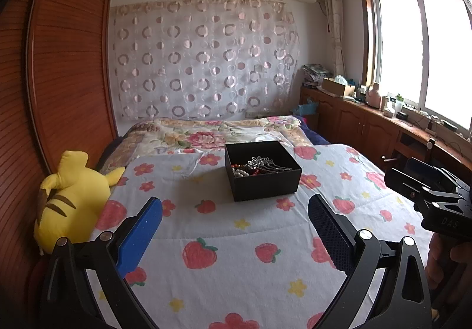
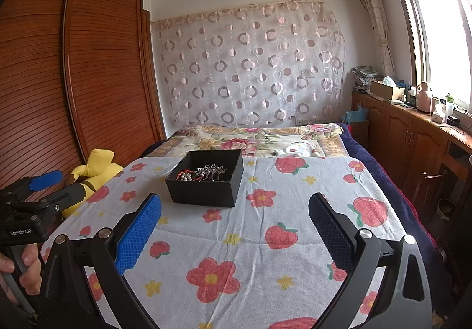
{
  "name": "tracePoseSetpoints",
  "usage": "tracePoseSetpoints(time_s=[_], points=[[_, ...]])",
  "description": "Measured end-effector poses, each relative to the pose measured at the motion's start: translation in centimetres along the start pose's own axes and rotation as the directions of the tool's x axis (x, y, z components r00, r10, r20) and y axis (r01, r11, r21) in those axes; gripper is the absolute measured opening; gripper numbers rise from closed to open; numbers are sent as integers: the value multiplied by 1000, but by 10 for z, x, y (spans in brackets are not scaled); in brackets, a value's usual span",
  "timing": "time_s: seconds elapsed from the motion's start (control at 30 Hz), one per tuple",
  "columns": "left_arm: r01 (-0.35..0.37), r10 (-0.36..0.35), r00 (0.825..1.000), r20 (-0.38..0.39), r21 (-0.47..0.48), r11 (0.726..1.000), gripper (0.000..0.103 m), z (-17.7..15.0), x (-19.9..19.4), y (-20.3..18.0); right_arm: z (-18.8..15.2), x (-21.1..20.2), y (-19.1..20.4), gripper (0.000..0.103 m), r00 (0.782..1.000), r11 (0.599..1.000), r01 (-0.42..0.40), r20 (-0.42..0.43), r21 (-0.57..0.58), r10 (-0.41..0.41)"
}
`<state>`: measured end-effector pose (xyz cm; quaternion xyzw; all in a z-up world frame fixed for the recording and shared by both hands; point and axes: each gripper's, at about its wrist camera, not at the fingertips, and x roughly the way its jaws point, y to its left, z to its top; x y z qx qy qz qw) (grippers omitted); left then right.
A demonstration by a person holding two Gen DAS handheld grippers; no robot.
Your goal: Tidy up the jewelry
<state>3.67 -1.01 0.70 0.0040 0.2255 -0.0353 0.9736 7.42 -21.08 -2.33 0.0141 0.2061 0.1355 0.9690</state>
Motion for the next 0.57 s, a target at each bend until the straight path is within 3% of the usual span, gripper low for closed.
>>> tracePoseSetpoints(time_s=[0.57], points=[[-5,5,1000,-5,0,1000,95,0,3,-2,-1,0,0,101,1000,1000,-1,2,0,1]])
